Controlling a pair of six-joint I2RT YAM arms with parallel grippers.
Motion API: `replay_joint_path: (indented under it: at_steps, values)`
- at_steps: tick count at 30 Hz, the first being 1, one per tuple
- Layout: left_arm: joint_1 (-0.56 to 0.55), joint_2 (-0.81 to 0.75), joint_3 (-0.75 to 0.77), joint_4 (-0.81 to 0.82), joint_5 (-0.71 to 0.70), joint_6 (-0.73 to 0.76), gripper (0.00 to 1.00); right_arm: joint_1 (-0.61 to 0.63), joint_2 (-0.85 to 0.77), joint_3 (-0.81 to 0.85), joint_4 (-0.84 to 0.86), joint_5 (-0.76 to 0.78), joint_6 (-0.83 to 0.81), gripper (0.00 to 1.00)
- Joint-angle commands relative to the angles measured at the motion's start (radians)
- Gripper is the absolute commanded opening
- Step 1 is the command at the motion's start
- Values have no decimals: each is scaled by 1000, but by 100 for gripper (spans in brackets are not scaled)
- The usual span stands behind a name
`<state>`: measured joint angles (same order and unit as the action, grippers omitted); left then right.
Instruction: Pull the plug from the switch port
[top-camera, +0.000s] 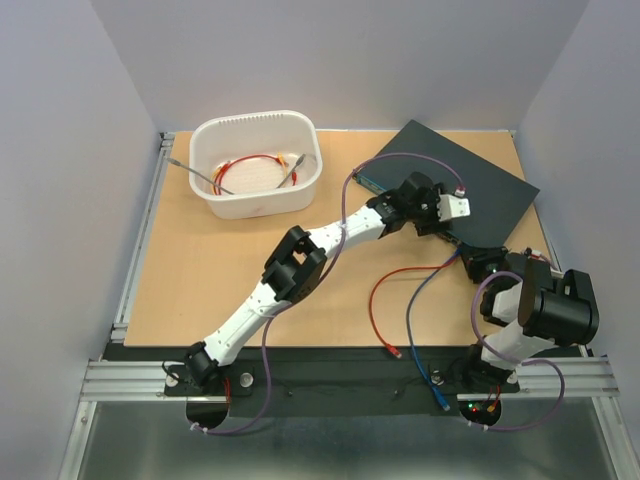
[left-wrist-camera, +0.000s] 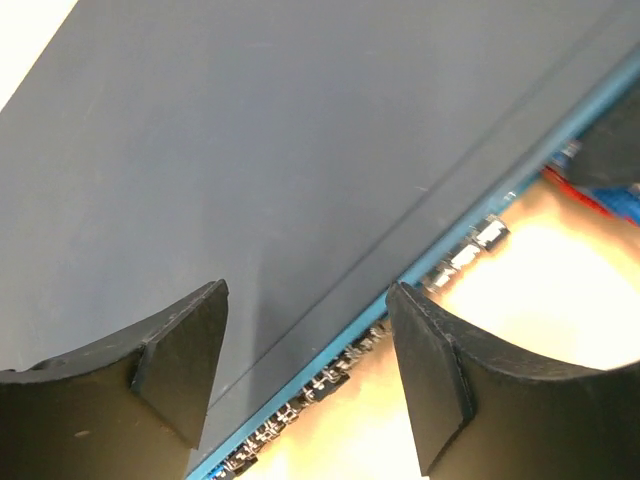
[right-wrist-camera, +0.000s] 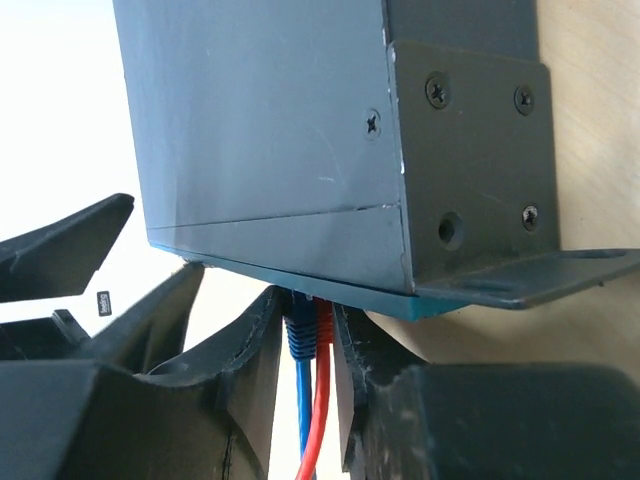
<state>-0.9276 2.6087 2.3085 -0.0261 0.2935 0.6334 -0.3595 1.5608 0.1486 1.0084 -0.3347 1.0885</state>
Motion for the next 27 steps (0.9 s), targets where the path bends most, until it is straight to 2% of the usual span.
replay_joint_path:
  at_steps: [1, 4, 8, 11, 13, 18, 22, 27]
  values:
    - [-13, -75, -10, -101, 58, 112, 77, 11, -41, -30, -40, -98, -22, 1]
    - [-23, -82, -52, -126, 55, 161, 78, 11, -68, -18, -108, -116, -48, 0]
    - [-33, -61, -58, -6, -72, 150, 81, 19, -117, -35, -174, -116, -55, 0]
    - [-34, -16, -6, 49, -143, 128, 82, 21, -175, -50, -211, -101, -64, 0]
    - [-31, -21, 3, 63, -152, 111, 82, 21, -218, -26, -267, -90, -84, 0]
    - [-31, -61, 0, -17, -90, 80, 80, 21, -326, 32, -430, -52, -140, 0]
    - [-30, -145, 17, -154, -18, -12, 79, 21, -378, 45, -470, -55, -154, 1]
    - [-30, -223, 17, -311, 200, -73, 81, 21, -400, 51, -470, -63, -154, 1]
